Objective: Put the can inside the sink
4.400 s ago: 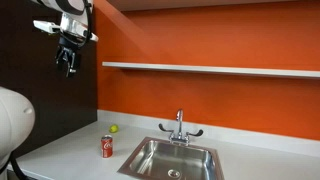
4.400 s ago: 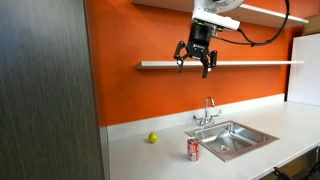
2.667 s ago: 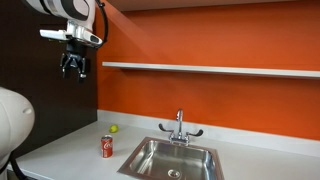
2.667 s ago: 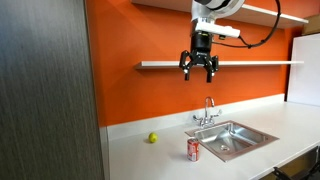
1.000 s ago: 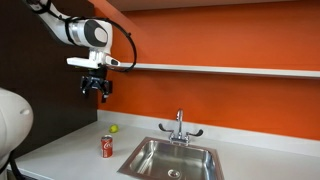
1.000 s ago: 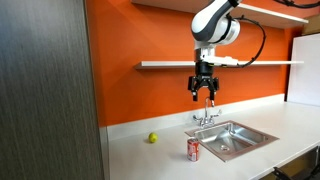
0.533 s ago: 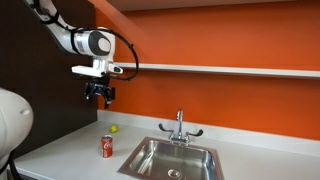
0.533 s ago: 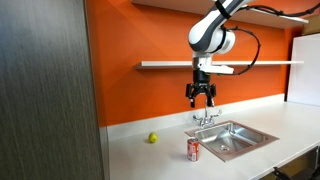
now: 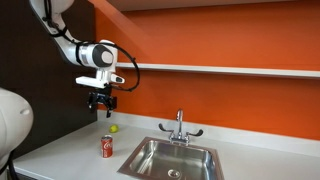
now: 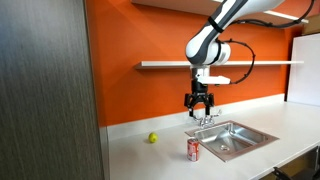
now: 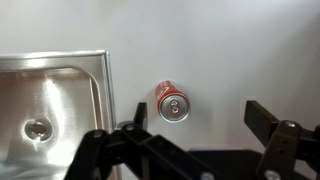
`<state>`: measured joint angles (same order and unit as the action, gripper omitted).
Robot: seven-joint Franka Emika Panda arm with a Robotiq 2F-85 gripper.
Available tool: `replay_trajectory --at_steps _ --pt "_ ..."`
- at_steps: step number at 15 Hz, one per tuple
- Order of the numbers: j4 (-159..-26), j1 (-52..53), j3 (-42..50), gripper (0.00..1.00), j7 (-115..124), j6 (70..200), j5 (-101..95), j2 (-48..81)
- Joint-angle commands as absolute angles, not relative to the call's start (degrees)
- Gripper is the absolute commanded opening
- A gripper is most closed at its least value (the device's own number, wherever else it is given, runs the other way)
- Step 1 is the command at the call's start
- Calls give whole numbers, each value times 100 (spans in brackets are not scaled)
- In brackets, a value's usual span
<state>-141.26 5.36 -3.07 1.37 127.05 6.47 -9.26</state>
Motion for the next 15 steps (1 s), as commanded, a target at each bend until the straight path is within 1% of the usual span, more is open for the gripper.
replay_trajectory --at_steps 1,15 --pt "-14162 483 -336 100 78 13051 568 -623" --pt "-14046 524 -400 100 67 14156 596 721"
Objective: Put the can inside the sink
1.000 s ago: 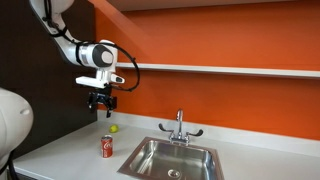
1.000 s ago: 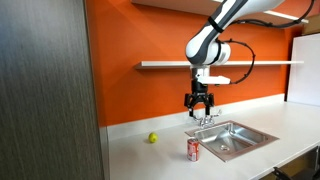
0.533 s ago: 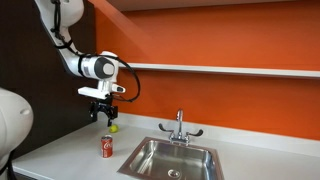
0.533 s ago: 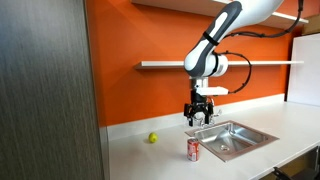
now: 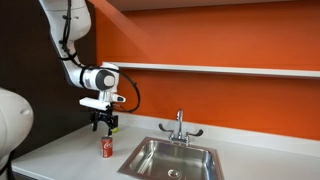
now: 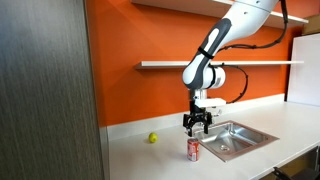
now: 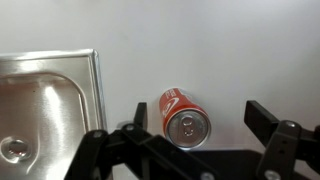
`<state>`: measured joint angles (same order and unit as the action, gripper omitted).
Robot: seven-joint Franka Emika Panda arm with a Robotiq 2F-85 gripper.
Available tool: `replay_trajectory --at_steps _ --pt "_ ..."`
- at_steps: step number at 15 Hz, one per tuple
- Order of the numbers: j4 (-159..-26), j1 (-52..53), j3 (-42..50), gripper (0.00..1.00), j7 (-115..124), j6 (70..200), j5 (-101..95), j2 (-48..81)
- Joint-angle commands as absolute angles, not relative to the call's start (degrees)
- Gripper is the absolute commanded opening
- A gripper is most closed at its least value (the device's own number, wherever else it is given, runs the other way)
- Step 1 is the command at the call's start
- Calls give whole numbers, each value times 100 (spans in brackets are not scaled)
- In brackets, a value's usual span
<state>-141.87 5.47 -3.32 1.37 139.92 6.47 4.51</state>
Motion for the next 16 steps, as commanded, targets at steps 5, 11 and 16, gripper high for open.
replay_trajectory --at_steps 5,11,16 --pt "-13892 566 -451 100 106 14340 554 1082" --pt "-13647 592 -399 100 191 14308 367 1343" --pt "-13530 585 -365 100 208 14313 248 1502"
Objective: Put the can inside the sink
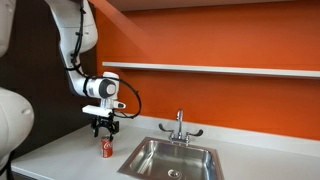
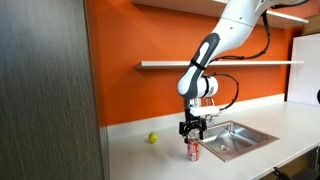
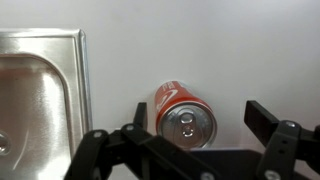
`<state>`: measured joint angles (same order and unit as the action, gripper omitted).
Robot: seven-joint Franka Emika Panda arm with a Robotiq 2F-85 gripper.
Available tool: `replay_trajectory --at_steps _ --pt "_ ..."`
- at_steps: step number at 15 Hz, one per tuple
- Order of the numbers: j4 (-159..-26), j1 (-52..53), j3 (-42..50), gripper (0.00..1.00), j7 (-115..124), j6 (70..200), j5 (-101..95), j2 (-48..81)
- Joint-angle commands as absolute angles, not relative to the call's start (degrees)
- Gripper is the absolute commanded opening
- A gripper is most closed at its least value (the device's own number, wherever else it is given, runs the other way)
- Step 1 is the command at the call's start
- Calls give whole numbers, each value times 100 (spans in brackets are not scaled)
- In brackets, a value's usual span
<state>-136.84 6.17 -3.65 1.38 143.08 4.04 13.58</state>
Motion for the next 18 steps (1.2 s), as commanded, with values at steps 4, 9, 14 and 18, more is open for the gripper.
replay_trajectory --at_steps 4,9,14,18 --pt "-13434 586 -360 100 210 14351 253 1629" --pt "-13336 573 -320 100 220 14381 250 1764" --pt "-13274 573 -286 100 224 14387 246 1859" --pt "-13214 571 -282 100 221 14388 257 1925"
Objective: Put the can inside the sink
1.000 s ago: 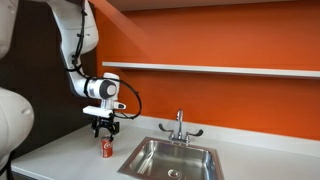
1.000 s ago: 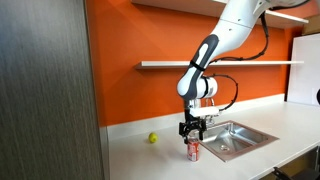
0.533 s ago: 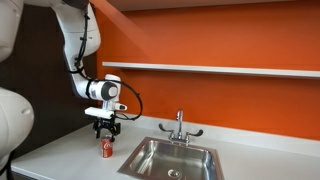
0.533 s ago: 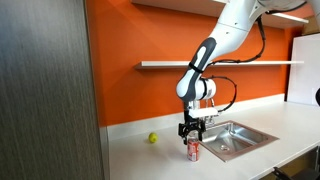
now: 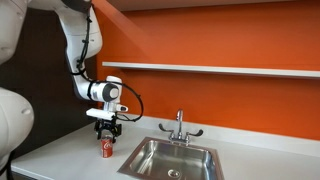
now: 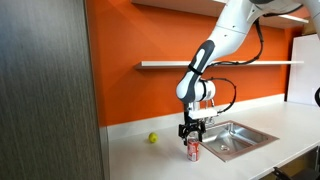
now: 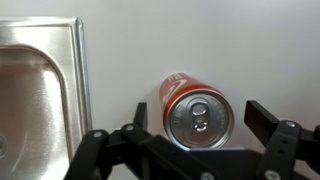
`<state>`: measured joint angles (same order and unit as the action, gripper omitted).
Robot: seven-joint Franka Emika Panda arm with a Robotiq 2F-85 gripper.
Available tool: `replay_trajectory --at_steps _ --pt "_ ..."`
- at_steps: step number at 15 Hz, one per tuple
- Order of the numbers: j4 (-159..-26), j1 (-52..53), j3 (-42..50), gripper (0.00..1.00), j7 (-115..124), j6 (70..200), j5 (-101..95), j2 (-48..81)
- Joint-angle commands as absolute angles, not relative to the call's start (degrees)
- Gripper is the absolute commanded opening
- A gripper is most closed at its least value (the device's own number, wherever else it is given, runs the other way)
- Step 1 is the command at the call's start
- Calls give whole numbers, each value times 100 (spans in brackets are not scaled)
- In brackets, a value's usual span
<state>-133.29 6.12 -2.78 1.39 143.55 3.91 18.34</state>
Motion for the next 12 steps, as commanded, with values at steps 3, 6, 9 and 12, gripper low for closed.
replay_trajectory --at_steps 3,6,9,12 --pt "-13185 563 -281 74 215 14392 275 1962" --pt "-13159 552 -266 55 223 14393 292 2000" --pt "-13122 544 -248 38 249 14402 313 2027" --pt "-13133 533 -256 38 359 14355 407 1900"
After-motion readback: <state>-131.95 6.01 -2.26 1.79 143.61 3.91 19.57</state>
